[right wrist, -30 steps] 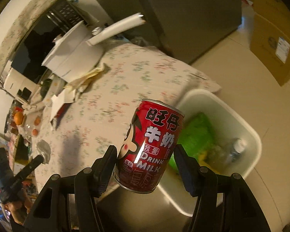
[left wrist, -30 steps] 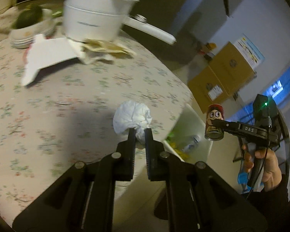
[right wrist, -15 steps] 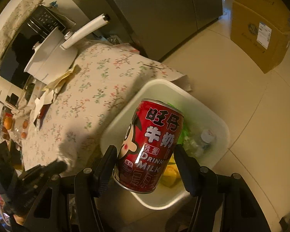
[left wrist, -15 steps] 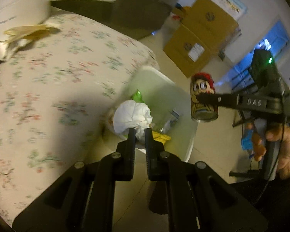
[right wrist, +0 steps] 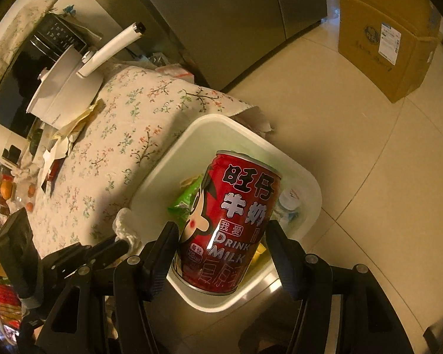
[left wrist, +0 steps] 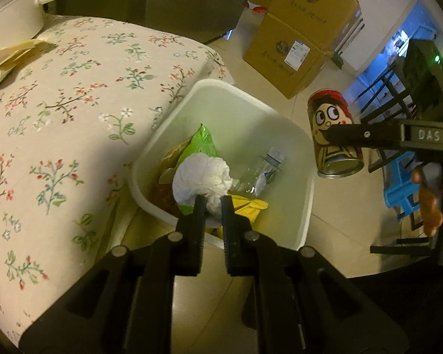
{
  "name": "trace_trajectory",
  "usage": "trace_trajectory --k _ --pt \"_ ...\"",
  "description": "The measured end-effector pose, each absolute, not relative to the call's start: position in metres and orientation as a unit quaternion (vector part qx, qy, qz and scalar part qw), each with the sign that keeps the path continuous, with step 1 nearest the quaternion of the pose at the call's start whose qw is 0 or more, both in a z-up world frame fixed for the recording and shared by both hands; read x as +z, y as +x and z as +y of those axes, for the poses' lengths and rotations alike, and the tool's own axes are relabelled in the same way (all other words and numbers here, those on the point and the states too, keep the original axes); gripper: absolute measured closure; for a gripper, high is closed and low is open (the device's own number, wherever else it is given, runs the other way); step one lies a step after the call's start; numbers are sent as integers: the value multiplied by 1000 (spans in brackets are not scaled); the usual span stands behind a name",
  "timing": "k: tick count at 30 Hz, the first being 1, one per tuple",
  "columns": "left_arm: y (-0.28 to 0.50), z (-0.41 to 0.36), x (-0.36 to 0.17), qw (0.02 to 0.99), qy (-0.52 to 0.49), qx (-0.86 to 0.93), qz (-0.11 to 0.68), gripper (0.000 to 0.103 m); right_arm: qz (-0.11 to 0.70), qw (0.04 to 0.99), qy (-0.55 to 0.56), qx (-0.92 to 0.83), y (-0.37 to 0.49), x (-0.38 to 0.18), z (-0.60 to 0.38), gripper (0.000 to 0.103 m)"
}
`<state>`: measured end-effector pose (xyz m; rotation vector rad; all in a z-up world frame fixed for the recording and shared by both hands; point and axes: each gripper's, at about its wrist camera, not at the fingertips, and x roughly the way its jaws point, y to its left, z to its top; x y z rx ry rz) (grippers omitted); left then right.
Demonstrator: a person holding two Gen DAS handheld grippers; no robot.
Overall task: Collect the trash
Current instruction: 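Open the left tool to drop the tissue while the right tool lowers the can, then release the red can into the bin by opening the right tool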
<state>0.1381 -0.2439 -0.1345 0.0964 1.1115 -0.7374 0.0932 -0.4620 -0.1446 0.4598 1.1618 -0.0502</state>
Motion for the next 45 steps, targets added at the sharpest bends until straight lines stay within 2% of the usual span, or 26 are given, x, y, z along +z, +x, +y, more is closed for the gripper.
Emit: trace_trajectory --k 1,6,12,19,21,22,37,41,45 --pt "138 -246 -137 787 53 -341 511 91 545 810 215 -24 93 -145 -462 41" --pt "140 -247 -135 798 66 -327 502 59 550 808 208 -29 93 -148 -463 41" --pt "143 -222 -116 813 52 -303 494 38 562 802 199 -35 98 -156 -459 41" --pt "146 -175 -103 825 45 -259 500 32 587 791 170 -38 111 -170 -442 41" --pt "147 -165 -101 828 40 -247 502 23 592 788 162 -38 115 -174 -435 41" --pt "148 -160 -99 830 36 -242 501 22 595 788 157 -36 117 -175 -431 41" --pt "145 -81 -78 848 -6 -203 489 8 602 786 130 -51 125 -178 -398 40" --pt "142 -65 -73 852 -15 -198 485 5 595 790 140 -52 128 -172 -395 32" --pt "141 -50 -70 856 -21 -190 481 4 581 797 158 -51 131 -162 -393 31"
